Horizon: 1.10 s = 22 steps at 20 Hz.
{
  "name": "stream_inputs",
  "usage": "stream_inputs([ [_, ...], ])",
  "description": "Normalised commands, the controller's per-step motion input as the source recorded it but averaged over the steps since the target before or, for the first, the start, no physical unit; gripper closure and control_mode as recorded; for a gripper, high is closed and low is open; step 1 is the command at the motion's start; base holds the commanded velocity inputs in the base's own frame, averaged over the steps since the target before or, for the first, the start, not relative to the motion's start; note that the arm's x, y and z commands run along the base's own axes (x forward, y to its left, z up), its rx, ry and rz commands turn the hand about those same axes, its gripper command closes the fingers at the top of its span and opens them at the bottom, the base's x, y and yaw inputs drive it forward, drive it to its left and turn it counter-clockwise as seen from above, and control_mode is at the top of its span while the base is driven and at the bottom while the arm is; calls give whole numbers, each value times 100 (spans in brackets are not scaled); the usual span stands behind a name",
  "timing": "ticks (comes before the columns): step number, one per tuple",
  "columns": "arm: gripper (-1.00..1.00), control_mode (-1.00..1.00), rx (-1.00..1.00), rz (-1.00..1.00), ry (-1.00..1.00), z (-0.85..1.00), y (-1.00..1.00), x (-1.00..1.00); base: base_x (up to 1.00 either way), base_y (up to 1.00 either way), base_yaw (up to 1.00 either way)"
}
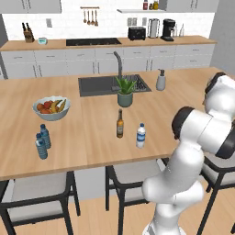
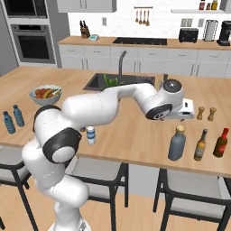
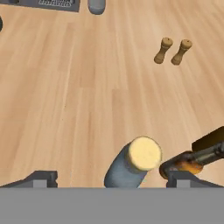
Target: Move the plastic bottles in the middle to the plastics group, and the glass bottles in the middle to the glass group.
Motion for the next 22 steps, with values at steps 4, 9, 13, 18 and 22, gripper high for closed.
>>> stream_inputs([
  [4,-100,-100,-10,2,2,6,99,-45,0,0,0],
  [9,-100,-100,-12,0,4,0,100,-33,0,0,0],
  [13,-100,-100,-8,0,12,2,100,-4,0,0,0],
  [18,-100,-100,0,0,23,17,100,6,0,0,0],
  [22,-100,-100,3,0,22,26,100,9,0,0,0],
])
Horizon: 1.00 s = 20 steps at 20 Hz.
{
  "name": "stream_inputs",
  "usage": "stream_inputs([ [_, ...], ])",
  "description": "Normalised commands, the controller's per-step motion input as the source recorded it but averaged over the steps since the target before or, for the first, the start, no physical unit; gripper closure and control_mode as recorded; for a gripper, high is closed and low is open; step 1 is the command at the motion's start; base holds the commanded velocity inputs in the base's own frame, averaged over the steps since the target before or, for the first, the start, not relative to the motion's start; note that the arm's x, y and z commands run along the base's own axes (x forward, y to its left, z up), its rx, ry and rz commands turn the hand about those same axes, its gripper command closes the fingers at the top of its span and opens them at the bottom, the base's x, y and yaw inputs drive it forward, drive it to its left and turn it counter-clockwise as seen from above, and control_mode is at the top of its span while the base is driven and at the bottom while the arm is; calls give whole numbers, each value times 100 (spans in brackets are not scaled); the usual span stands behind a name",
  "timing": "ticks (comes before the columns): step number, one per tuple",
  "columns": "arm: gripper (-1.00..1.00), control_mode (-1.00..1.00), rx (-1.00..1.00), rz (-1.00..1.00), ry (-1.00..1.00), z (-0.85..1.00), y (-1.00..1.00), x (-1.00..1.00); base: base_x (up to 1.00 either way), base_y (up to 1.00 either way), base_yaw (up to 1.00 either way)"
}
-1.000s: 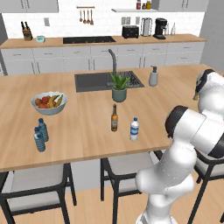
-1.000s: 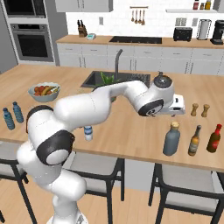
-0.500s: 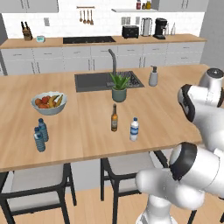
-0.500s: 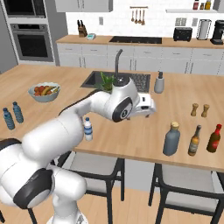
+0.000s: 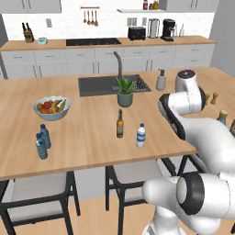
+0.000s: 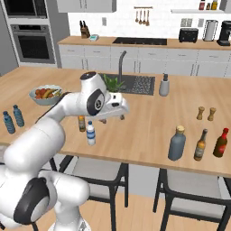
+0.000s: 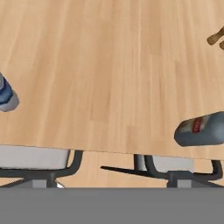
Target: Move the plastic bottles in the middle to the plastics group, and the glass bottles in the middle to the glass group.
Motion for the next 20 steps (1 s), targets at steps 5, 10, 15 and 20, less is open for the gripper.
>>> stream_inputs([
  [5,-100,-100,4,0,8,32,96,8,0,0,0],
  [10,-100,-100,12,1,10,17,90,4,0,0,0],
  [15,-100,-100,16,2,-2,0,83,7,0,0,0],
  [20,-100,-100,15,4,-2,0,59,18,0,0,0],
])
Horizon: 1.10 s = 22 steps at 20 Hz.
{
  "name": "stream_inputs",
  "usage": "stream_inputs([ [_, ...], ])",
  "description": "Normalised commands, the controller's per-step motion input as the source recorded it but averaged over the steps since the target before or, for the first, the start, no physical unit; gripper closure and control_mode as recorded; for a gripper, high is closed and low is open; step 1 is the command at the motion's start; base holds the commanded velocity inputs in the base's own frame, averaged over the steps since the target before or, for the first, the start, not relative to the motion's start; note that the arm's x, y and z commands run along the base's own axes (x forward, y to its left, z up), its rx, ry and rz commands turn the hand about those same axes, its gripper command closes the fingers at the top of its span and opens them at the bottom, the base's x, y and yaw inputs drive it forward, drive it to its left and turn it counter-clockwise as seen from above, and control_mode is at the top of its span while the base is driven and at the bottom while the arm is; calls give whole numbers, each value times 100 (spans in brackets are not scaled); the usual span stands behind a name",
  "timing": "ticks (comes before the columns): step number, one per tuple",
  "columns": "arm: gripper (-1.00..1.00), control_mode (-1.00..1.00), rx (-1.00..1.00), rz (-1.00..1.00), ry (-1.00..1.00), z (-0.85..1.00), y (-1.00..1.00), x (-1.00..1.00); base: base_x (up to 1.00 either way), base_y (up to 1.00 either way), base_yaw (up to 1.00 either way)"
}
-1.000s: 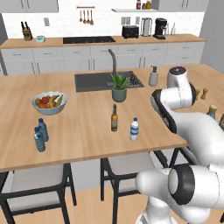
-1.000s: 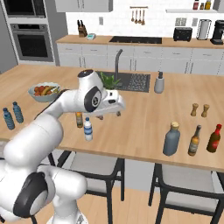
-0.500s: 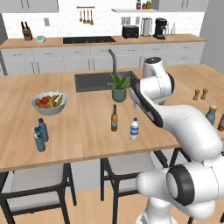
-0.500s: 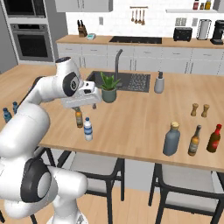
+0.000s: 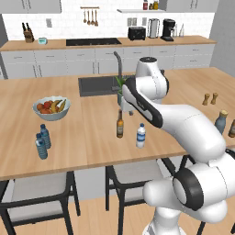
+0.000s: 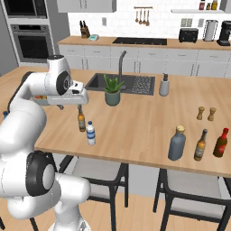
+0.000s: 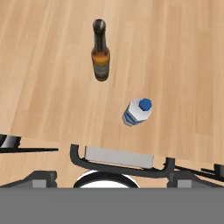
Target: Move the plastic bottles in the middle to the plastics group, and the glass bottles in the middle to the glass group.
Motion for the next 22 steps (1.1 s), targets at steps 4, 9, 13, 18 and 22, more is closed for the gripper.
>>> stream_inputs([
  [4,-100,-100,13,6,-17,-5,34,20,0,0,0],
  [9,-100,-100,7,0,-8,-10,14,39,0,0,0],
  [13,-100,-100,0,0,0,-14,7,48,0,0,0],
  [18,-100,-100,-3,0,16,-4,0,39,0,0,0],
  [22,-100,-100,-8,0,20,-11,0,22,0,0,0],
])
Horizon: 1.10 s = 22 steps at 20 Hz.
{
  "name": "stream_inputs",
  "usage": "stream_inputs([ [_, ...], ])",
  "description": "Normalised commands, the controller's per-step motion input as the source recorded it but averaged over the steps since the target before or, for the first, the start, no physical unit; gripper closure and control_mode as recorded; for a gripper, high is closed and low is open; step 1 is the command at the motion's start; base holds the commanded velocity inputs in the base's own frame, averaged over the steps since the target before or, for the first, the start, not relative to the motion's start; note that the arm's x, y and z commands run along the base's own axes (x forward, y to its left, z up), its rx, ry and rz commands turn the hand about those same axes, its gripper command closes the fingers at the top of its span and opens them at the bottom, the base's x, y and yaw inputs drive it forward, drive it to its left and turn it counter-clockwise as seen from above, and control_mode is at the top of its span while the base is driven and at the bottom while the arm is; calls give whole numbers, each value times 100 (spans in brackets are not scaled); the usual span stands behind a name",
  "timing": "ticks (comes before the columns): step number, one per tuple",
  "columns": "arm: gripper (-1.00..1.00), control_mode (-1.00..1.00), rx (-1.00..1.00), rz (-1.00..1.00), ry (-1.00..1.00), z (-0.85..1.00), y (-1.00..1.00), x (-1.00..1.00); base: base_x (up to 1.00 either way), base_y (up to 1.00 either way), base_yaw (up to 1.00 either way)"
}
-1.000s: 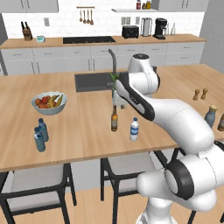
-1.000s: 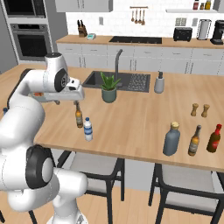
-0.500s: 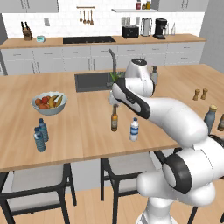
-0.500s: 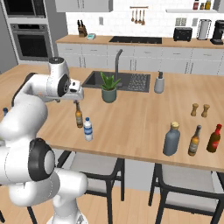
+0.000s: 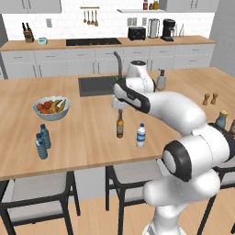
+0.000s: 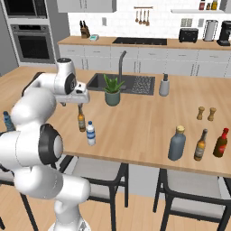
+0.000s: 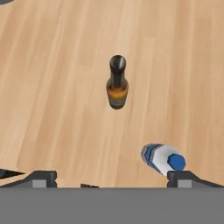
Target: Move the plastic bottles in the middle to the plastics group, and the glass bottles in the middle to the glass group.
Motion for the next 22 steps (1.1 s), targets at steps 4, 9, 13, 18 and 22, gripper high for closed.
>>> stream_inputs([
  [4,-100,-100,-5,0,5,-31,5,20,0,0,0],
  [9,-100,-100,-3,0,0,-23,5,9,0,0,0],
  [13,-100,-100,0,0,0,-19,6,16,0,0,0],
  [18,-100,-100,0,0,0,-11,0,27,0,0,0],
  [22,-100,-100,0,0,0,0,0,33,0,0,0],
])
